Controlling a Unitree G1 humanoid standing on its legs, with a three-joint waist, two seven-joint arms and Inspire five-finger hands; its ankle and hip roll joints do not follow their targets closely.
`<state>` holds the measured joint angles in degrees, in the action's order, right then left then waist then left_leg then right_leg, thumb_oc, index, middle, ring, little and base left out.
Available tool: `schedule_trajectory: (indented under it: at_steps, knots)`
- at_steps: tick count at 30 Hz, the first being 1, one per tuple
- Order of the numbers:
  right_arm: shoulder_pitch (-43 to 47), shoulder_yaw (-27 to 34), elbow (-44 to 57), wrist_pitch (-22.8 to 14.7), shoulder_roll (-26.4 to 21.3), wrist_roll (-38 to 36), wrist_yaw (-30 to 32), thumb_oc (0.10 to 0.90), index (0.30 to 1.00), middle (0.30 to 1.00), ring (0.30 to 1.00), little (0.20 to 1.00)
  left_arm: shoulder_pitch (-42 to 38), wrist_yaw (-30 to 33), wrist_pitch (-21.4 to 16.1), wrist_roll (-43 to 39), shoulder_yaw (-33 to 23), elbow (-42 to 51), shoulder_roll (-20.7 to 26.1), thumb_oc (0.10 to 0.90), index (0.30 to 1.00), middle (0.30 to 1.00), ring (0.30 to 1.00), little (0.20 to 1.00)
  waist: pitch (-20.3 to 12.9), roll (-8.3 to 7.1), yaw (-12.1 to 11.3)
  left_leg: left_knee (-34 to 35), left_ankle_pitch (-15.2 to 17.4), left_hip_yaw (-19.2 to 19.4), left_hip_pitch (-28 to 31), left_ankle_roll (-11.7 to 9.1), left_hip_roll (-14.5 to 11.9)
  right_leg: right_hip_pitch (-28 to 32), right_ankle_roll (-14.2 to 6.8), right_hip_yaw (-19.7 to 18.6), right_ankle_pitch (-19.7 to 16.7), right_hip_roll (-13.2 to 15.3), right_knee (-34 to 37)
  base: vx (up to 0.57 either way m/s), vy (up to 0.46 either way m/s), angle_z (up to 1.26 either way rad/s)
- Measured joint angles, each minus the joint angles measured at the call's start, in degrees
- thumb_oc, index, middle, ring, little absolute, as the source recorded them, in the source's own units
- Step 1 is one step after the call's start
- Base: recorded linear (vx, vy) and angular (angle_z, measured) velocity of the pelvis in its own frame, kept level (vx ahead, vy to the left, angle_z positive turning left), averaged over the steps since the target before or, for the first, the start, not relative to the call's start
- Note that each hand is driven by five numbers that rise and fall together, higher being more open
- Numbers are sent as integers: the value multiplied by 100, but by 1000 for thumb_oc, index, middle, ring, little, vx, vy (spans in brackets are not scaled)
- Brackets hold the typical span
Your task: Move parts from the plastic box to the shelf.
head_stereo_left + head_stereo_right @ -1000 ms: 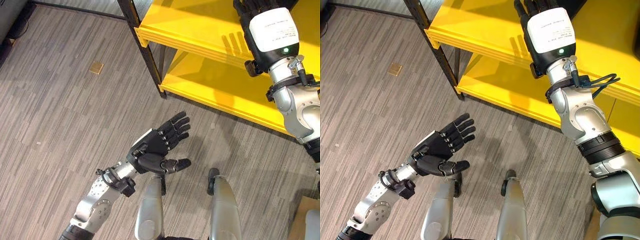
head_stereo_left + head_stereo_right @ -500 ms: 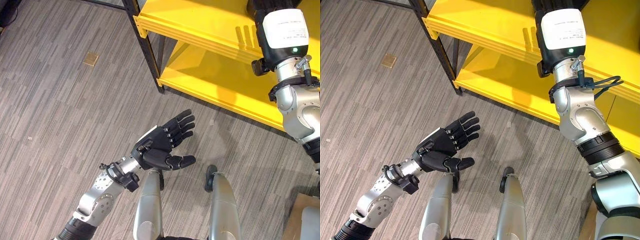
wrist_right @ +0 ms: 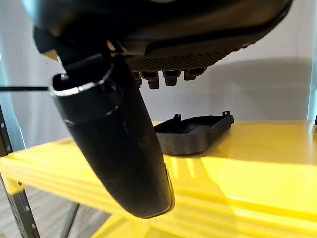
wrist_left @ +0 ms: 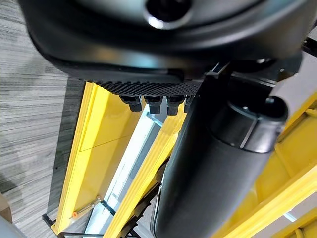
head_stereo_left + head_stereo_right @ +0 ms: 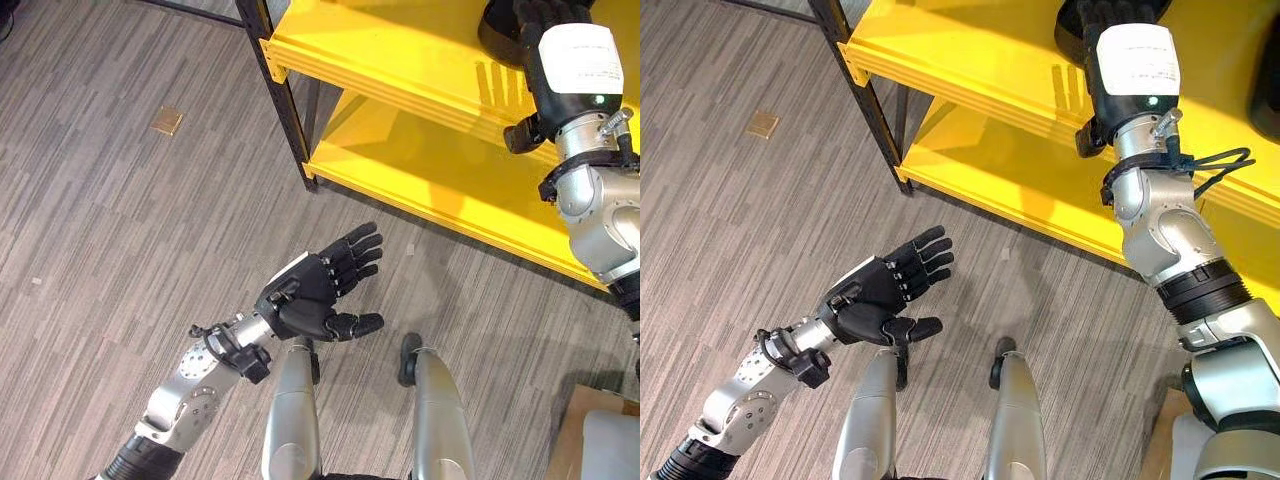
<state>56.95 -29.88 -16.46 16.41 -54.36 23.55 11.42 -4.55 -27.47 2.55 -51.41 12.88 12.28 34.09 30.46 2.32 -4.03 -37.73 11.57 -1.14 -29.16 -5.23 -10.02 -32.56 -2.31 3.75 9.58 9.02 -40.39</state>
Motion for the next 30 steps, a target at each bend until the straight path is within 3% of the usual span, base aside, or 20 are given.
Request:
schedule_trajectory:
  at_steps: [4, 7, 11, 15, 19, 20, 22, 23, 25, 27, 28, 30]
  knots:
    - [-43, 23, 49, -79, 108, -900, -434, 900, 1000, 1000, 1000, 1000, 236, -173, 11, 4, -203, 3, 83, 900, 1000, 1000, 1000, 1000, -1, -8, 15, 404, -178, -7, 241, -123, -97, 196, 34, 86, -66, -69, 180, 5, -94, 3]
    - [-341, 33, 554, -286, 301, -2096, -833, 900, 1000, 1000, 1000, 1000, 464, -504, 37, 5, -316, 14, 94, 900, 1000, 1000, 1000, 1000, -6, -12, 55, 1194, -460, 8, 892, -163, -198, 663, 91, 164, -92, -135, 524, 7, -87, 4]
    - [-386, 53, 1084, -619, 453, -2365, -849, 900, 1000, 1000, 1000, 1000, 404, -708, 126, 10, -412, 49, 83, 900, 1000, 1000, 1000, 1000, -19, -21, 95, 1703, -676, 61, 1254, -234, -326, 851, 172, 205, -82, -250, 637, -9, -74, -2]
    - [-422, 454, 1417, -673, 495, -2729, -837, 900, 1000, 1000, 1000, 1000, 297, -849, 135, 97, -422, 48, 85, 900, 1000, 1000, 1000, 1000, -52, -53, 113, 2207, -916, 69, 1639, -261, -463, 1078, 269, 282, -47, -380, 705, -13, -93, 5]
    - [-428, 657, 1416, -533, 537, -3137, -774, 900, 1000, 1000, 1000, 1000, 314, -981, 186, 119, -427, 50, 96, 900, 1000, 1000, 1000, 1000, -131, -126, 217, 2658, -1095, 132, 1860, 7, -580, 1273, 388, 445, -14, -445, 800, 19, -77, 17]
    - [-468, 698, 1420, -457, 558, -3178, -711, 900, 1000, 1000, 1000, 1000, 303, -1033, 260, 150, -423, 46, 93, 900, 1000, 1000, 1000, 1000, -155, -144, 298, 2930, -1192, 337, 2013, 181, -685, 1405, 427, 572, -22, -440, 889, -4, -42, 47]
    - [-546, 783, 1424, -396, 570, -3179, -641, 900, 1000, 1000, 1000, 1000, 280, -1176, 293, 231, -388, 34, 85, 900, 1000, 1000, 1000, 1000, -304, -143, 420, 3039, -1236, 729, 2030, 301, -834, 1433, 526, 774, 4, -410, 972, 12, 12, 47]
    - [-694, 1037, 1426, -390, 590, -3173, -587, 900, 1000, 1000, 1000, 1000, 120, -1312, 374, 231, -295, -64, 61, 900, 1000, 1000, 1000, 1000, -378, -70, 458, 3060, -1325, 883, 2013, 440, -887, 1506, 547, 922, 19, -355, 1031, 75, 113, 47]
    - [-942, 1230, 1393, -374, 694, -3150, -491, 900, 1000, 1000, 1000, 1000, -66, -1434, 367, 230, -45, -415, 28, 900, 1000, 1000, 1000, 1000, -701, 56, 581, 2973, -1294, 1003, 1939, 327, -479, 1570, 460, 825, -111, -202, 1401, 88, 163, 12]
    - [-1081, 1229, 1385, -382, 880, -3106, -487, 900, 1000, 1000, 1000, 1000, -71, -1455, 327, 229, 74, -722, -88, 900, 1000, 1000, 1000, 1000, -886, 198, 539, 3153, -1305, 783, 2036, 350, 37, 1749, 290, 584, -475, -180, 1986, 73, 143, -47]
    - [-1133, 1226, 1385, -409, 1070, -3035, -447, 900, 1000, 1000, 1000, 1000, -46, -1454, 283, 229, 83, -833, -184, 900, 1000, 1000, 1000, 1000, -954, 281, 559, 3267, -1337, 658, 2096, 372, 160, 1860, 161, 459, -705, -203, 2267, 64, 121, -58]
    - [-1218, 1131, 1386, -456, 1292, -3028, -346, 900, 1000, 1000, 1000, 1000, -35, -1462, 140, 227, 86, -916, -247, 900, 1000, 1000, 1000, 1000, -986, 330, 569, 3557, -1521, 572, 2336, 135, 323, 1991, -37, 261, -946, -192, 2625, 79, 126, -41]
